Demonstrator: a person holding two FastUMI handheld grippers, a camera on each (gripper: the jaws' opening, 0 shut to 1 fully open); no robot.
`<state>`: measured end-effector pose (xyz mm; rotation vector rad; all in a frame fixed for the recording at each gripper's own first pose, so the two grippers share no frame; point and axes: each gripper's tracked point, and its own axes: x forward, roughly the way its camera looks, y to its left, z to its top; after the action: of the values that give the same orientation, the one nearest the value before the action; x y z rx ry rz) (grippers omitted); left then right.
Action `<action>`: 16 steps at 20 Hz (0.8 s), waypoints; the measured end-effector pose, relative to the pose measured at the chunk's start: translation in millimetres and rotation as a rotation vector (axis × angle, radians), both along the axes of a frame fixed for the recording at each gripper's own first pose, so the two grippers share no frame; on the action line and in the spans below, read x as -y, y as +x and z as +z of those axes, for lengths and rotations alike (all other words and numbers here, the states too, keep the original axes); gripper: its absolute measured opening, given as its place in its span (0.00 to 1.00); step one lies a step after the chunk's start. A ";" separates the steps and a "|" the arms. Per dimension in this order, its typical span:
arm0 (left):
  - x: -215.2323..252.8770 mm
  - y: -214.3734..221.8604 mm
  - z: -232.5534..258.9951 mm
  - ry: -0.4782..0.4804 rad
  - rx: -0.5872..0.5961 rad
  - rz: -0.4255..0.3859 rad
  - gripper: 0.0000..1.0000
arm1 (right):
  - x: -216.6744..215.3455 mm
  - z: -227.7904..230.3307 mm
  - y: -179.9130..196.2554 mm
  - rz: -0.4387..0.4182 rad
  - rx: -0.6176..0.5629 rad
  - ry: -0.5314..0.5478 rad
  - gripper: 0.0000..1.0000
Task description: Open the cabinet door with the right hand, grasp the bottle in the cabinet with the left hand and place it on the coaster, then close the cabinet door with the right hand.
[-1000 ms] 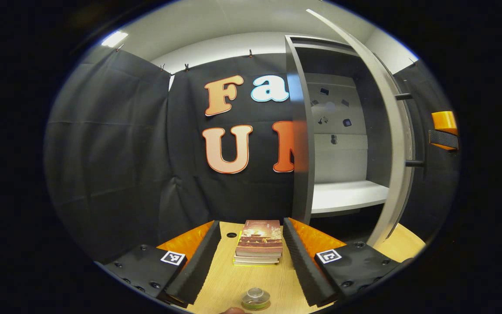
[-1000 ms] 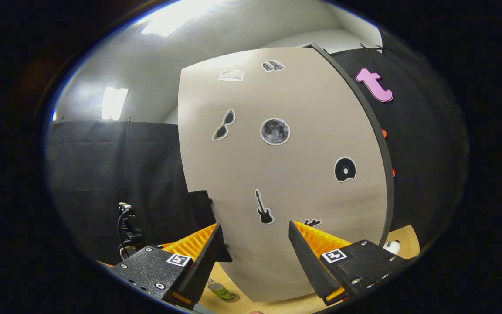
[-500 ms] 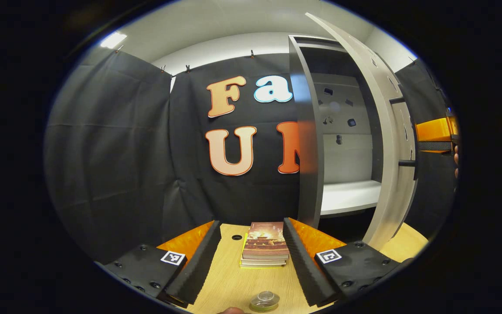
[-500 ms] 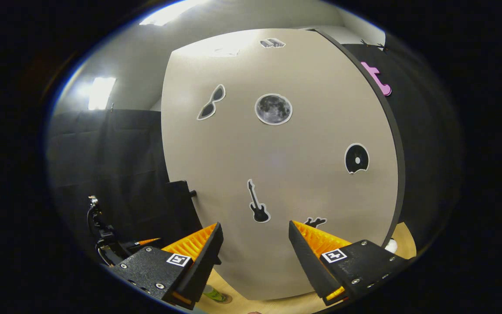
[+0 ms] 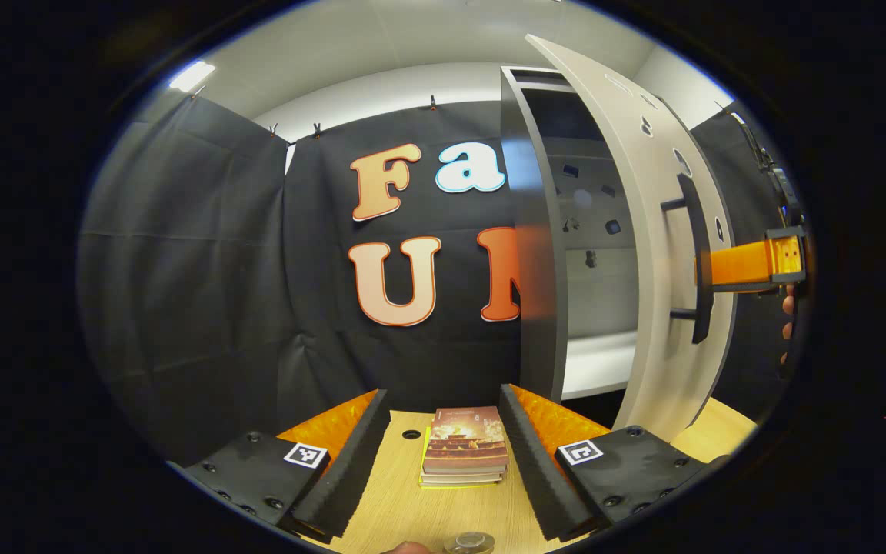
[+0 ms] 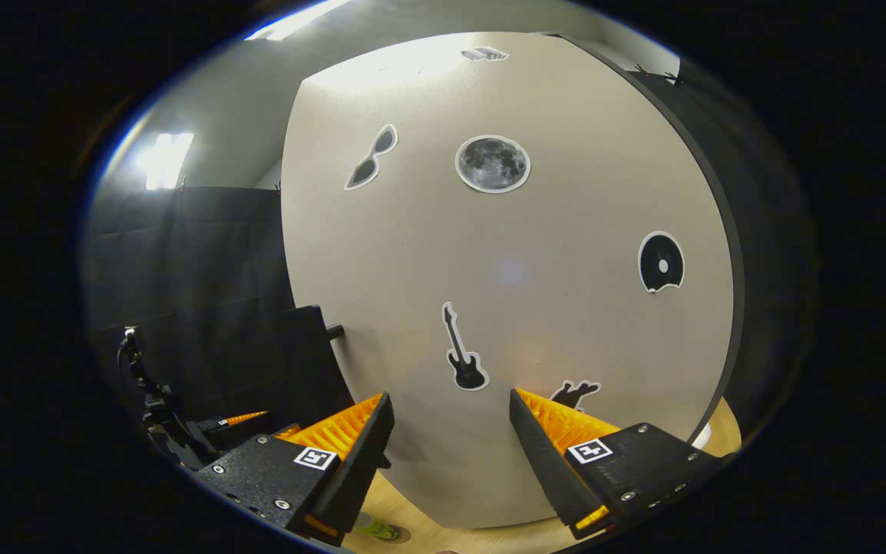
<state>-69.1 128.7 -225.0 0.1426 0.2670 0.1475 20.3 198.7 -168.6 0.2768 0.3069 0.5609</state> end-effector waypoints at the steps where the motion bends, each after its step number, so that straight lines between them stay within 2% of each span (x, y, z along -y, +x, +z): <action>1: 0.4 5.1 3.3 -0.002 0.006 -0.008 0.94 | -0.2 -0.5 -1.2 -0.004 -0.001 -0.004 0.92; 16: 29.3 42.1 20.9 -0.027 0.032 -0.077 0.93 | -1.5 -9.2 -6.3 -0.076 0.072 -0.186 0.91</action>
<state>-27.1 99.4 -204.1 0.1233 0.2309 0.0700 14.0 200.2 -177.8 0.0882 0.2753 0.4625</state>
